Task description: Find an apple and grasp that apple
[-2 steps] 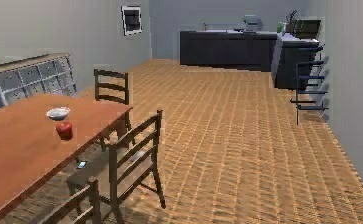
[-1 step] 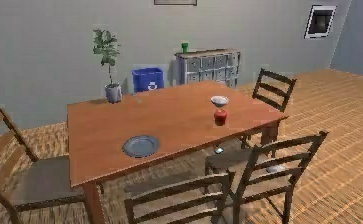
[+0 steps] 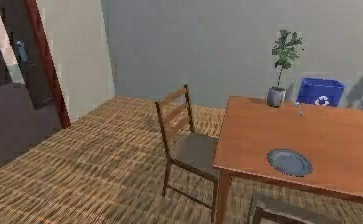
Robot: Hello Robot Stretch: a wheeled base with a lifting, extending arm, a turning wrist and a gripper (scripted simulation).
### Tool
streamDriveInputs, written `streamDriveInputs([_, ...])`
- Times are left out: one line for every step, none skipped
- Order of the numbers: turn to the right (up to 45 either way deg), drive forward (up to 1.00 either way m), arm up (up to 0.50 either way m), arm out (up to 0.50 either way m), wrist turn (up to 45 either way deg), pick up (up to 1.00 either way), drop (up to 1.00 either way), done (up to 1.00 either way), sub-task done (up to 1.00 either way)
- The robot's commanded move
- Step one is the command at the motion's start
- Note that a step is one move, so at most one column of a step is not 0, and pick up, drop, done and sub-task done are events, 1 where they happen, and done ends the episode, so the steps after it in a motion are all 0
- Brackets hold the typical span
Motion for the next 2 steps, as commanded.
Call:
streamDriveInputs([-30.0, 0.0, 0.0, 0.0, 0.0, 0.0, 0.0, 0.0, 0.0])
streamDriveInputs([-3.0, 0.0, 0.0, 0.0, 0.0, 0.0, 0.0, 0.0, 0.0])
